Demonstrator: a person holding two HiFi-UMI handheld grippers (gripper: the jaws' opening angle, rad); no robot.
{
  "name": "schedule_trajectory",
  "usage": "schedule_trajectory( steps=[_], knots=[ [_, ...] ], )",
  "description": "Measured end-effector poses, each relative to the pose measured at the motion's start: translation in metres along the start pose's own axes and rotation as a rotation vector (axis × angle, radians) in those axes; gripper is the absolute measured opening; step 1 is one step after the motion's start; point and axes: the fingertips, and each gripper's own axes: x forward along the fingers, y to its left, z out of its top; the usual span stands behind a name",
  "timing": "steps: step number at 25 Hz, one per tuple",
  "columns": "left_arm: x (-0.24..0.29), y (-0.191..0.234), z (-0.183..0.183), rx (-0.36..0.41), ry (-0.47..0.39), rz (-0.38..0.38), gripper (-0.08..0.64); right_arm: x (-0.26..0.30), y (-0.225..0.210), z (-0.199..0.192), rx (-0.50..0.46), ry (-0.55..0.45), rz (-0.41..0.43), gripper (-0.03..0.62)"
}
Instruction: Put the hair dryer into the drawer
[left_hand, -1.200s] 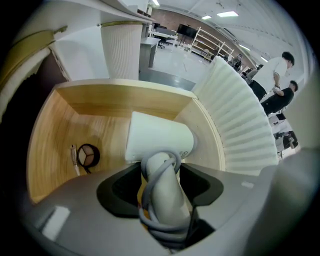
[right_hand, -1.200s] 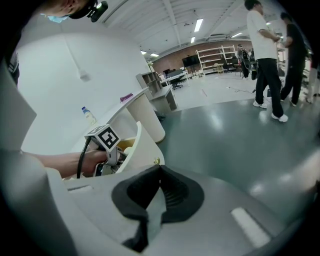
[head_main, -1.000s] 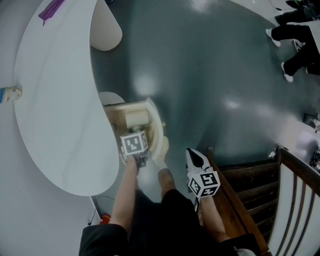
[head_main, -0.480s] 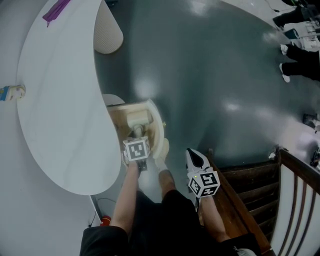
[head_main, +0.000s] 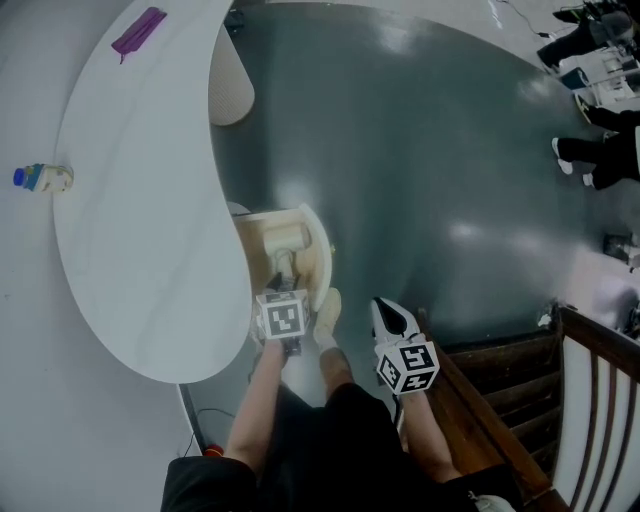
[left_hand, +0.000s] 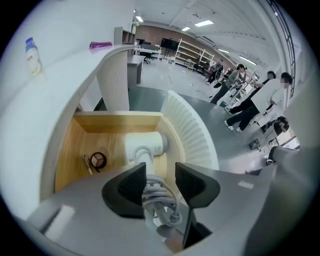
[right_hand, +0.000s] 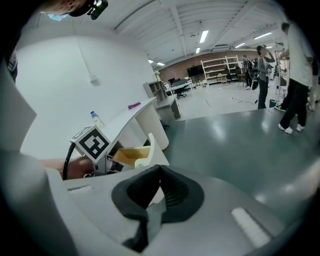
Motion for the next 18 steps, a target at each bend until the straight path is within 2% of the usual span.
schedule_trajectory(
  steps=[12,18],
  knots=[
    [-0.096,-0.025,0.017,0.101,-0.171,-0.023,0.069,-0.046,0.041,0.037,-0.077,-0.118,0.011,0.003],
    [-0.157,-0.032,0.038,0.14,-0.289,-0.033,0.043,-0.067,0.066,0.062,-0.126,-0.182,0.017,0.003]
  ],
)
